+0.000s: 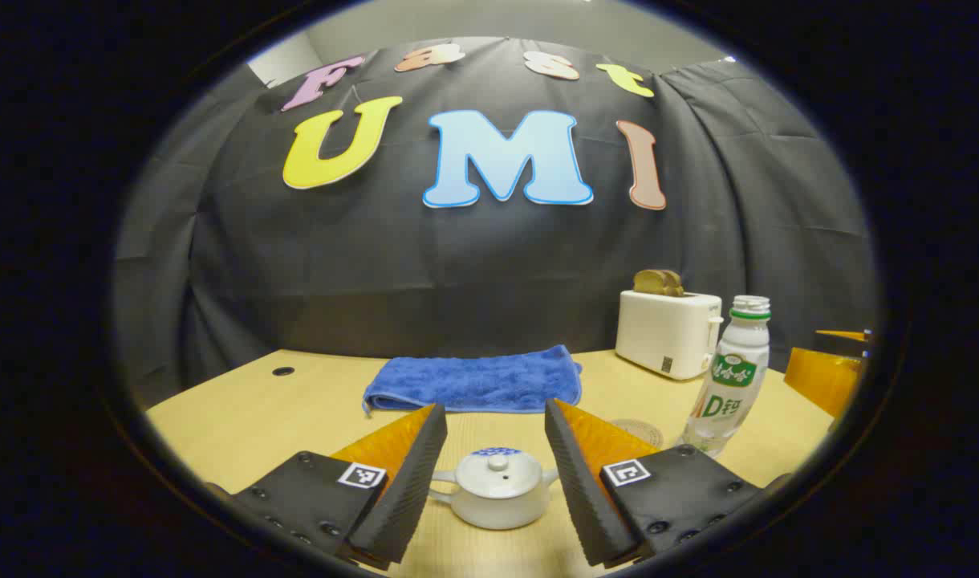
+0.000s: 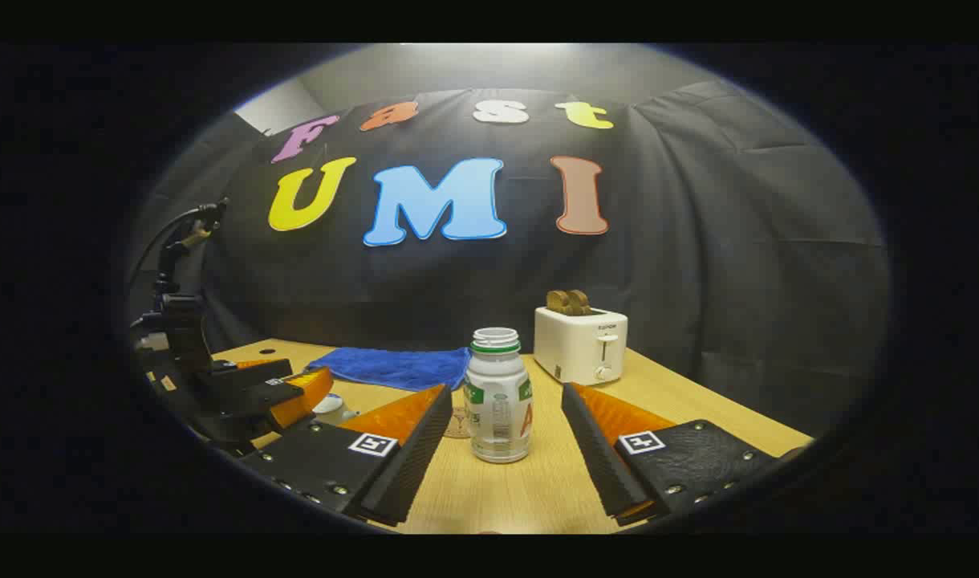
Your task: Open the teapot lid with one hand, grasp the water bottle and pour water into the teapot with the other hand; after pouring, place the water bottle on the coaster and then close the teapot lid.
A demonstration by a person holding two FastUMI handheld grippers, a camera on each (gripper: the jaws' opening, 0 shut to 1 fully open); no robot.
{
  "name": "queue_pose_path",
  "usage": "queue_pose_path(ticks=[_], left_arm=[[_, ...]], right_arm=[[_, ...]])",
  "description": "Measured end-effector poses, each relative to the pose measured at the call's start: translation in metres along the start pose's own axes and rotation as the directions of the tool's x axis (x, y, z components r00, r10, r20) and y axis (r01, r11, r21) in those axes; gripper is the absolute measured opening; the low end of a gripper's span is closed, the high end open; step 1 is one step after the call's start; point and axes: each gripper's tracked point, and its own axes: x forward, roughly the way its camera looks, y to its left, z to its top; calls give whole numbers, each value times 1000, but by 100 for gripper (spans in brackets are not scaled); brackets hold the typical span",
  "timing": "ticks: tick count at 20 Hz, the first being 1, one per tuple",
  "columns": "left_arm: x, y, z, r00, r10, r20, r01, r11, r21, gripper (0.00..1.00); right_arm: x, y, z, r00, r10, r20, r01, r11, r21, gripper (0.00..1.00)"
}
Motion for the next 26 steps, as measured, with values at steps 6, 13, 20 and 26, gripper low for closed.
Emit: queue_pose_path(ticks=[6, 13, 20, 26], left_arm=[[11, 1, -22, 999, 6, -54, -6, 1000, 8, 77], [17, -4, -34, 996, 2, -88, 1, 999, 35, 77], [18, -5, -35, 996, 10, -91, -4, 997, 71, 64], [19, -8, -32, 996, 6, -88, 3, 995, 101, 57]], right_arm=[[6, -5, -10, 1000, -4, -24, 4, 1000, 12, 85], [8, -8, -19, 999, -6, -46, 7, 1000, 28, 85], [8, -12, -22, 998, -11, -55, 13, 999, 42, 85], [7, -14, -26, 998, -10, -65, 14, 999, 52, 85]])
